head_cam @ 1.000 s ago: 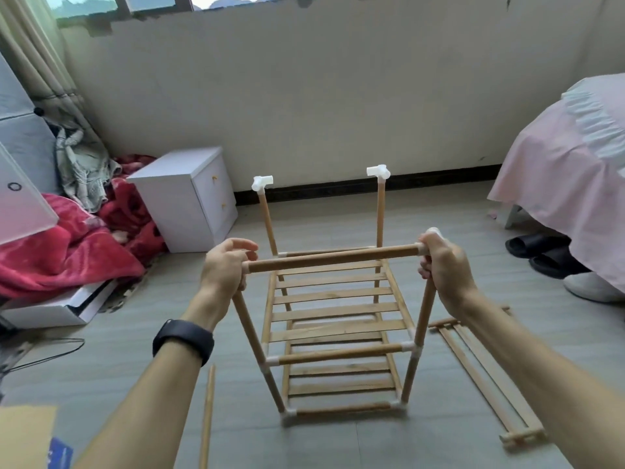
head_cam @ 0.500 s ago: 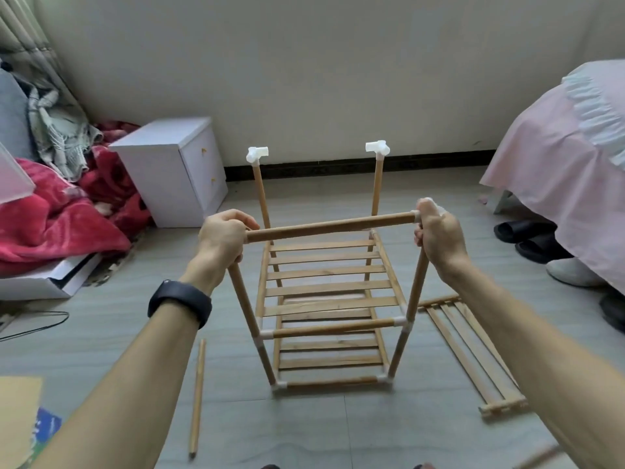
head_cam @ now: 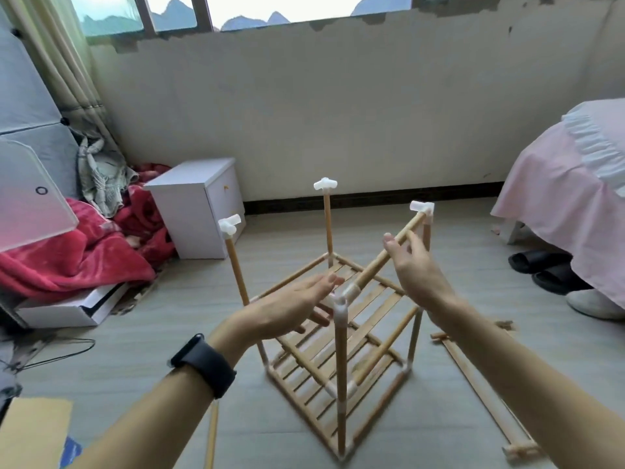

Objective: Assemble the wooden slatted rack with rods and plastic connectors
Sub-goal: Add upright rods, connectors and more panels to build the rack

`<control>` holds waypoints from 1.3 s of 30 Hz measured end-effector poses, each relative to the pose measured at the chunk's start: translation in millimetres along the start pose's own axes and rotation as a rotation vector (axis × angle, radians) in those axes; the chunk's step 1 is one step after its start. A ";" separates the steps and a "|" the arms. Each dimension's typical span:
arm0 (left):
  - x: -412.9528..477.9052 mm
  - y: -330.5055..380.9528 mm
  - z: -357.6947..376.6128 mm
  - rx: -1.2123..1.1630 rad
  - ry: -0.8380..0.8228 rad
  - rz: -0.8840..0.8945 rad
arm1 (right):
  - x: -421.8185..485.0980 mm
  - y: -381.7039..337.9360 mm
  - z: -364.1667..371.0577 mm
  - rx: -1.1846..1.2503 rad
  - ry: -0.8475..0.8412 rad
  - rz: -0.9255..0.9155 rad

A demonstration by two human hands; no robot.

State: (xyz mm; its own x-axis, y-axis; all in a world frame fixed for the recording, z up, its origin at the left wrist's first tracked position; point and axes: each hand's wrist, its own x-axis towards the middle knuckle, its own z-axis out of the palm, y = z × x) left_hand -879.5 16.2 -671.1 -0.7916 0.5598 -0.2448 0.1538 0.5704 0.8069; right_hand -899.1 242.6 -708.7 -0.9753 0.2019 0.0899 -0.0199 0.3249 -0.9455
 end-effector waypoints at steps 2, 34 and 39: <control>11.3 -8.4 -18.2 0.113 0.132 0.062 | -42.4 -3.4 5.6 -0.026 -0.065 -0.127; 15.2 -19.2 20.3 0.124 0.228 0.132 | 28.1 71.7 1.4 -0.415 -0.205 0.137; 33.9 -11.8 0.3 0.322 0.293 0.287 | -32.0 33.2 18.5 0.116 -0.196 -0.055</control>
State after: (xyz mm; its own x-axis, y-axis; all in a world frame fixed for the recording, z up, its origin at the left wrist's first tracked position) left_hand -908.0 28.6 -689.0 -0.8162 0.5552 0.1596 0.5264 0.6008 0.6016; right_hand -872.6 229.9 -748.8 -0.9959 0.0000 0.0907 -0.0884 0.2194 -0.9716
